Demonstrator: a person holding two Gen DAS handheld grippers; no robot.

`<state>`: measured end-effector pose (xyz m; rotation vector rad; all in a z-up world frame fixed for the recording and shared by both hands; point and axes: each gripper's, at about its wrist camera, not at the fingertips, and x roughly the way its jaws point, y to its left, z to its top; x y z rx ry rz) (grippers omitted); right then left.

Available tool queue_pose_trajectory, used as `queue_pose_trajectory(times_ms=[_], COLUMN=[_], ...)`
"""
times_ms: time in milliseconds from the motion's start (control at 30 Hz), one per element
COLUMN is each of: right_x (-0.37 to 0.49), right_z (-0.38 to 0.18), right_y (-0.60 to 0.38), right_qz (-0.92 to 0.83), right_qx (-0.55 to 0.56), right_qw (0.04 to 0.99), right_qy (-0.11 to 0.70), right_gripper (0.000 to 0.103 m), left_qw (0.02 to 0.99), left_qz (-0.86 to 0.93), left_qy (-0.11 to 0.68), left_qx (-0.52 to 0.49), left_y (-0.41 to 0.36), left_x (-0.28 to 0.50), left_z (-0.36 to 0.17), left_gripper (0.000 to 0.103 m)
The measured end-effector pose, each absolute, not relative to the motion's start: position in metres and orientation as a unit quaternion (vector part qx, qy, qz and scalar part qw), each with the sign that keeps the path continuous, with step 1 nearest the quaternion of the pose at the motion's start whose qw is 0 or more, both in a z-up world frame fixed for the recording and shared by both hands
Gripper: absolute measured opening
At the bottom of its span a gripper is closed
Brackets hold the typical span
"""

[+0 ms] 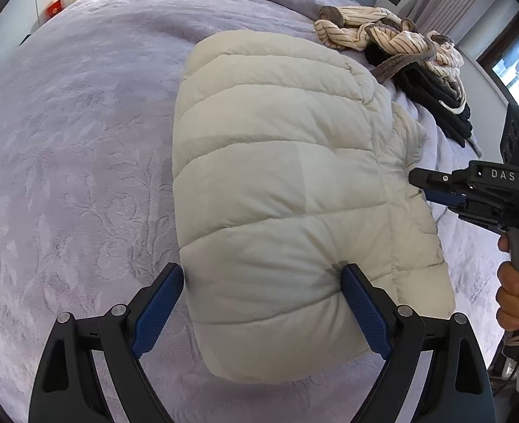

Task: Fold large clothes
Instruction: 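Press the jacket bundle flat with the left gripper while the right gripper pinches its end, then open both grippers and lift them away from the folded jacket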

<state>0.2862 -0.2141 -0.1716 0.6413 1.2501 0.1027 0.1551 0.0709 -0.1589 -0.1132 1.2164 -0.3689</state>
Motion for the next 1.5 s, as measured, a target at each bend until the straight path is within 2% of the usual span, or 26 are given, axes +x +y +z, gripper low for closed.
queue_pose_trajectory(times_ms=[533,733,833,867,900,933,1000,1033,1067,1167,1233,1500], right_x=[0.234,0.206,0.191,0.187,0.184,0.18,0.175,0.173,0.17,0.164,0.161,0.144], right_z=[-0.133,-0.112,-0.095,-0.091,-0.086,-0.08,-0.07,-0.066,-0.061,-0.046,-0.039,0.001], right_y=[-0.19,-0.17,-0.163,-0.162,-0.161,-0.158,-0.157,-0.156,-0.155,-0.152,-0.149,-0.136], right_qz=[0.086,0.08,0.069,0.066,0.064,0.061,0.056,0.053,0.05,0.043,0.035,-0.004], right_qx=[0.29,0.255,0.242,0.239,0.236,0.233,0.234,0.235,0.232,0.223,0.216,0.15], right_qw=[0.76,0.764,0.769,0.772,0.774,0.777,0.776,0.776,0.777,0.783,0.786,0.817], right_qy=[0.576,0.587,0.588,0.586,0.584,0.582,0.583,0.583,0.583,0.58,0.579,0.557], right_gripper=[0.025,0.029,0.047,0.056,0.061,0.061,0.063,0.066,0.074,0.076,0.084,0.086], left_qw=[0.814,0.818,0.828,0.832,0.833,0.833,0.833,0.832,0.832,0.836,0.843,0.842], left_qz=[-0.158,-0.127,-0.113,-0.107,-0.105,-0.101,-0.098,-0.099,-0.097,-0.08,-0.064,-0.061], left_qy=[0.558,0.559,0.547,0.543,0.542,0.542,0.543,0.545,0.546,0.542,0.534,0.535], left_qx=[-0.048,-0.04,-0.041,-0.041,-0.042,-0.042,-0.039,-0.036,-0.034,-0.024,-0.011,0.004], left_y=[0.089,0.102,0.109,0.113,0.114,0.116,0.118,0.118,0.119,0.12,0.12,0.121], left_x=[0.129,0.107,0.095,0.091,0.09,0.088,0.083,0.081,0.078,0.07,0.066,0.054], left_z=[-0.11,-0.079,-0.061,-0.056,-0.052,-0.047,-0.04,-0.036,-0.033,-0.019,-0.011,0.008], left_gripper=[0.092,0.092,0.092,0.092,0.099,0.103,0.103,0.103,0.103,0.103,0.103,0.103])
